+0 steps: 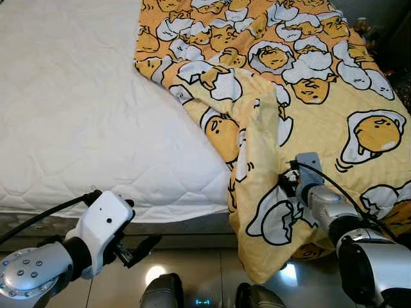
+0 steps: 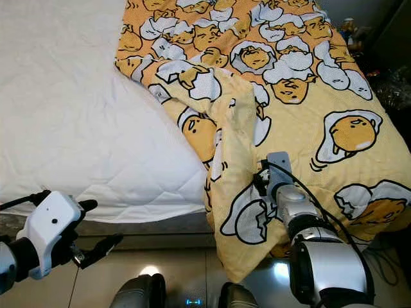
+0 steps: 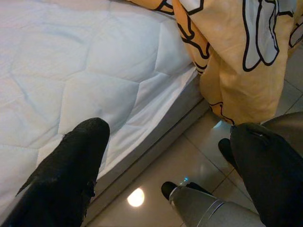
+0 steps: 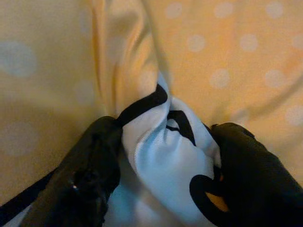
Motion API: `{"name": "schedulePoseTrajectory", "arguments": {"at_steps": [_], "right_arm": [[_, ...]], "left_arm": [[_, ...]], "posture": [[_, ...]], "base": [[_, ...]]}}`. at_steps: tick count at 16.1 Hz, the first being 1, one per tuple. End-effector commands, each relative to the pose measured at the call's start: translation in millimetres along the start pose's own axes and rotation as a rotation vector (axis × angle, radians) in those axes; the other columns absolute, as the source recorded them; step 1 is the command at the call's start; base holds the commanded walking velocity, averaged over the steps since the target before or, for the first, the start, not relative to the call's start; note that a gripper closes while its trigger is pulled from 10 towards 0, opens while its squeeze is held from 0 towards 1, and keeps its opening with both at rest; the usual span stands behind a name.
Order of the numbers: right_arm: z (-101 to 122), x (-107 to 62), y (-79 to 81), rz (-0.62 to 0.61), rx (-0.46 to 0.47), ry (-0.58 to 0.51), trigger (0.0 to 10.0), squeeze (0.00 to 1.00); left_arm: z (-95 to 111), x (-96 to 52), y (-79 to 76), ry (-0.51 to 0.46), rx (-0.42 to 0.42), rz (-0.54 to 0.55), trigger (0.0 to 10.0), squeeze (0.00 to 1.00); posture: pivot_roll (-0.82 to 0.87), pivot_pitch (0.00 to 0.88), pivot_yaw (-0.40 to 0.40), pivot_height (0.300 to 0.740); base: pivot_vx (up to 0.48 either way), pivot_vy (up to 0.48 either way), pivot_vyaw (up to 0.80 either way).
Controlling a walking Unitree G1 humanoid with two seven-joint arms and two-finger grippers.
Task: Clean up the room
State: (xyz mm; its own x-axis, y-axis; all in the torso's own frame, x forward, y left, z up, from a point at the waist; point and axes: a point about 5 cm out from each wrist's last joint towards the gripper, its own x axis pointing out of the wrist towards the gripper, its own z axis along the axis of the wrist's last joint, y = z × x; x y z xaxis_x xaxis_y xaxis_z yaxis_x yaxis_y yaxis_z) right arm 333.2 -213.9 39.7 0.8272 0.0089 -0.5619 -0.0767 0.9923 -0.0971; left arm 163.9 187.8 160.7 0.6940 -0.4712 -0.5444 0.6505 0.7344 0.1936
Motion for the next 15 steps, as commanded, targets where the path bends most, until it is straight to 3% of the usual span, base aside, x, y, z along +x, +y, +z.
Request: {"name": "schedulePoseTrajectory", "arguments": {"at_steps": [1, 6, 15], "right_arm": [[-8, -0.3, 3.3, 0.021, 0.0, 0.022, 0.0, 0.0], [-5, -0.2, 2.8, 0.029, -0.051, 0.022, 0.0, 0.0], [1, 1.1, 7.2, 0.051, -0.044, 0.007, 0.0, 0.0]], "left_arm": [[-1, 1.6, -1.8, 0.004, 0.005, 0.002, 10.0, 0.0], [5, 12.1, 4.4, -0.025, 0.029, 0.019, 10.0, 0.0], [5, 14.5, 6.3, -0.028, 0.026, 0.017, 10.0, 0.0]], "posture": [[0.22, 0.129, 0.002, 0.74], [0.21, 0.095, -0.001, 0.74], [0.21, 0.081, -0.011, 0.74]], "base": [[0.0, 0.0, 0.0], [0.0, 0.0, 0.0], [0.0, 0.0, 0.0]]}}
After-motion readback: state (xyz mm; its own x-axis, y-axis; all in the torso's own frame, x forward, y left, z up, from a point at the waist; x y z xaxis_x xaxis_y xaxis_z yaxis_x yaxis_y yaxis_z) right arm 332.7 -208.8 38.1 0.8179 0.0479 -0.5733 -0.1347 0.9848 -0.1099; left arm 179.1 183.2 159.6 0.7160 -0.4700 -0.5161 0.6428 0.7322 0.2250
